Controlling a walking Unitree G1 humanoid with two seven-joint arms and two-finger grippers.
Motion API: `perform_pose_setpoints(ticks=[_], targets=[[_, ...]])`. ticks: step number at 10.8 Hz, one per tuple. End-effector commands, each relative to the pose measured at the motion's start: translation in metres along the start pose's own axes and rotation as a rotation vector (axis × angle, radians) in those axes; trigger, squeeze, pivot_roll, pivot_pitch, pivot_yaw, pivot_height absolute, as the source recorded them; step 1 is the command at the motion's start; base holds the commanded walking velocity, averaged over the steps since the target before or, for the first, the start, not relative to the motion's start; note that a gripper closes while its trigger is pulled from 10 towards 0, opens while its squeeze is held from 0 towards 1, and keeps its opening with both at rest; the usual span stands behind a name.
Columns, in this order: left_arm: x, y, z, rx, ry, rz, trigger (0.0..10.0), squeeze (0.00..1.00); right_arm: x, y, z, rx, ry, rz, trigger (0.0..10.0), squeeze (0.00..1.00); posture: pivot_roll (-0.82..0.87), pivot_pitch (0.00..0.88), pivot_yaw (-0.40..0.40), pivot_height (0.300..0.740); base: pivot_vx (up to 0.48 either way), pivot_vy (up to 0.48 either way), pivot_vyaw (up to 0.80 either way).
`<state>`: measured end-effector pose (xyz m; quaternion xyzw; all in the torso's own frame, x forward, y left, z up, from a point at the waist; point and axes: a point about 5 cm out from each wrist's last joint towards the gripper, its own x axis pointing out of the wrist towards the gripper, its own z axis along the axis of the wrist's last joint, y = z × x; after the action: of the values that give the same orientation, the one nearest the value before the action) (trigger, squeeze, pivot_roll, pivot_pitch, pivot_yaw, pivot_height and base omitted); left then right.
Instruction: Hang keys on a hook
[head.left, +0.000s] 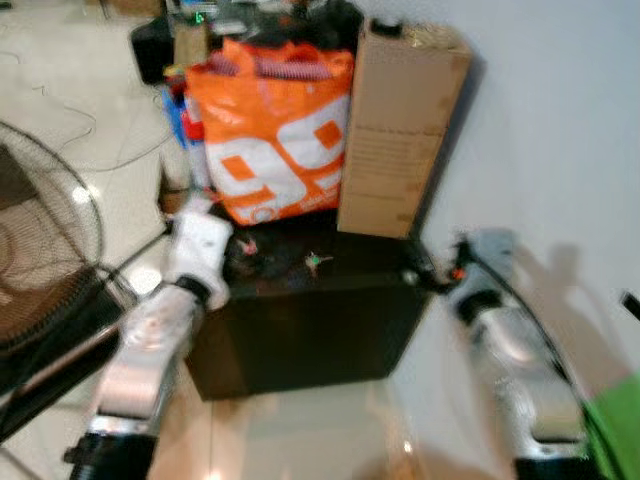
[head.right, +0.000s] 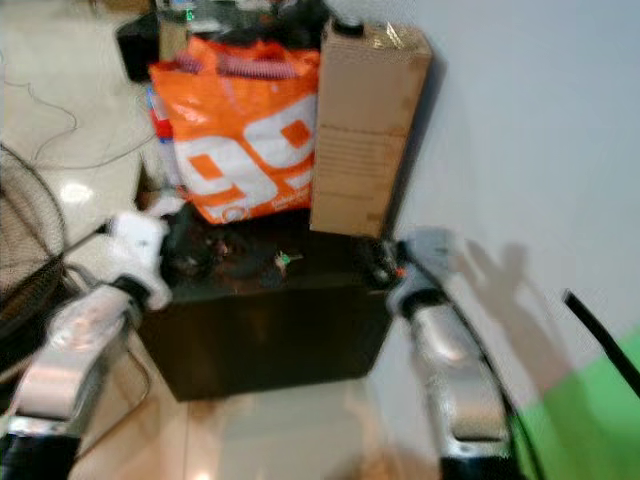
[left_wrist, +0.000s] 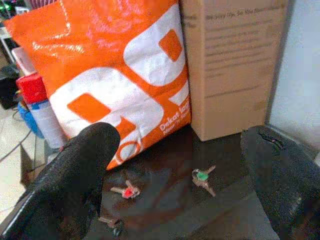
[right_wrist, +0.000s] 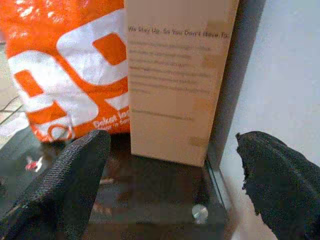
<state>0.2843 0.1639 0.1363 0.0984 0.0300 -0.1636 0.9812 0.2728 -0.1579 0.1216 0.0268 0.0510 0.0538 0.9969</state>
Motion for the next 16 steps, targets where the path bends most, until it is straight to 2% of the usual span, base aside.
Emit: perform_pose_setpoints(ticks=[1,16], targets=[[-0.002,0.0089,0.0004,0.013,0.004,0.026,10.0,0.0,0.003,0.008,0.0024,0.002,-0.003,0.024,10.0,1.0,0.0,0.0,-0.031,0.74,0.33,0.0,0.0],[-0.0012,0.0078,-0.0004,0.005,0.003,0.026,10.0,0.0,0.0063,0.0084,0.0037,-0.018,0.001,0.035,10.0,1.0,0.0,0.0,-0.041,0.74,0.33,0.0,0.0]])
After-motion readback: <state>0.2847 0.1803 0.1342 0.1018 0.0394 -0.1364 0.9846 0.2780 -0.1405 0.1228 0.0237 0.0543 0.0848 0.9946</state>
